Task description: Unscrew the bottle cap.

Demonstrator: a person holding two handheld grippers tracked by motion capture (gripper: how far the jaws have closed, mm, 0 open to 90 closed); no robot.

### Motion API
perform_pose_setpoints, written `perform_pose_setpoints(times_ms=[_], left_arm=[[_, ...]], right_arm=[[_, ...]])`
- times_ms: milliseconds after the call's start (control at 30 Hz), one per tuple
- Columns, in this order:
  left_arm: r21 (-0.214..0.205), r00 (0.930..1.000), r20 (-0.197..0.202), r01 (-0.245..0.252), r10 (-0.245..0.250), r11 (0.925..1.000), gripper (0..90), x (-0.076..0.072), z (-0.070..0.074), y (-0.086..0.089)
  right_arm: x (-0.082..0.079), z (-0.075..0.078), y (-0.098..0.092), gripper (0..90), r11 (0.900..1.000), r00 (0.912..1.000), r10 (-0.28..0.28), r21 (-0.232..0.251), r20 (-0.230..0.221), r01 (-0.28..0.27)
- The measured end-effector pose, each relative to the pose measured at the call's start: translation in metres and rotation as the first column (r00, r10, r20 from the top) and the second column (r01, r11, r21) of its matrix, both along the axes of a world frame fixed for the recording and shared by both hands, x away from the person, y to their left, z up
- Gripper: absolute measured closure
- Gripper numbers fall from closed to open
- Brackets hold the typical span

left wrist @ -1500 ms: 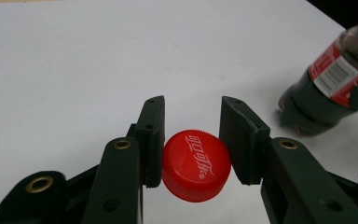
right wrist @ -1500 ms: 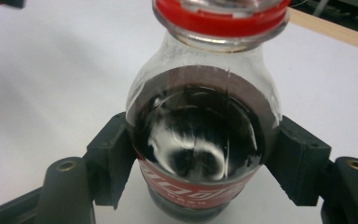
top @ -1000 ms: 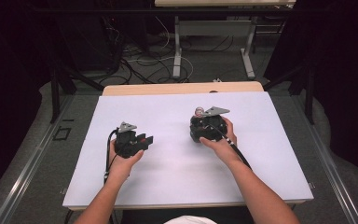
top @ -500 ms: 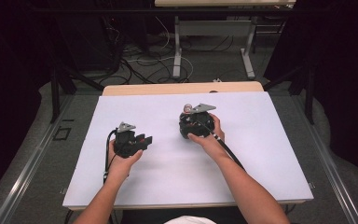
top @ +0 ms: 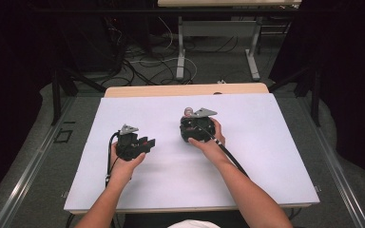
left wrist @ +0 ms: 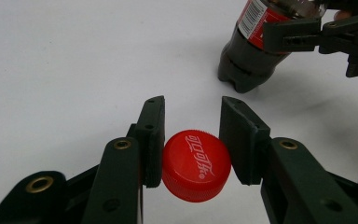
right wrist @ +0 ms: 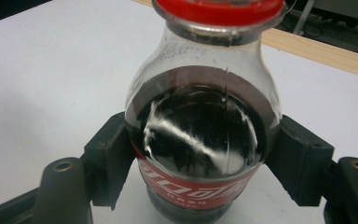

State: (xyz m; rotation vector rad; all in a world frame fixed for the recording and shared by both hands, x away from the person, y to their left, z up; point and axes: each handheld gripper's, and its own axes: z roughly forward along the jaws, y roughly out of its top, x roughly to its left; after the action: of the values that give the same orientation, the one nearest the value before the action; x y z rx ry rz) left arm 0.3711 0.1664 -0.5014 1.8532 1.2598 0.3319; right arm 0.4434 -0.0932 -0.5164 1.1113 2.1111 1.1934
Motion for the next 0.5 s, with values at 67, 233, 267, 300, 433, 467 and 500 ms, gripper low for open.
perform_pose_setpoints(times_ms=[67,233,267,300,433,467,500], left_arm=[[-0.002,1.0000,-0.002,-0.001,0.001,1.0000,61.9,0.000,0.000,-0.001],[0.011,1.0000,-0.005,0.006,-0.005,0.9999,61.8,0.001,-0.002,0.000],[0.007,1.0000,-0.008,0.002,-0.002,1.0000,61.9,0.001,-0.003,0.000],[0.007,0.9999,-0.011,0.002,-0.002,1.0000,61.8,0.002,-0.004,0.000],[0.008,0.9998,-0.016,0.006,-0.006,1.0000,61.8,0.002,-0.006,-0.002],[0.005,0.9998,-0.016,0.008,-0.008,1.0000,61.9,0.002,-0.006,-0.003],[0.008,0.9998,-0.016,0.010,-0.010,0.9999,61.8,0.002,-0.006,-0.003]], right_arm=[[0.000,0.000,0.000,28.2,1.0000,1.0000,0.001,0.005,-0.005,-0.001],[-0.001,0.000,-0.002,24.9,0.9999,0.9999,0.003,0.014,-0.010,-0.002],[-0.002,0.000,-0.003,23.8,0.9999,0.9997,-0.002,0.011,-0.023,0.002],[-0.002,-0.001,-0.005,22.8,0.9999,0.9997,0.002,0.014,-0.023,-0.002],[-0.007,-0.001,-0.014,19.8,0.9996,0.9988,0.004,0.029,-0.050,-0.002],[-0.008,-0.001,-0.016,19.2,0.9994,0.9986,0.002,0.033,-0.053,0.000],[-0.010,-0.001,-0.019,19.1,0.9996,0.9985,-0.003,0.026,-0.054,0.005]])
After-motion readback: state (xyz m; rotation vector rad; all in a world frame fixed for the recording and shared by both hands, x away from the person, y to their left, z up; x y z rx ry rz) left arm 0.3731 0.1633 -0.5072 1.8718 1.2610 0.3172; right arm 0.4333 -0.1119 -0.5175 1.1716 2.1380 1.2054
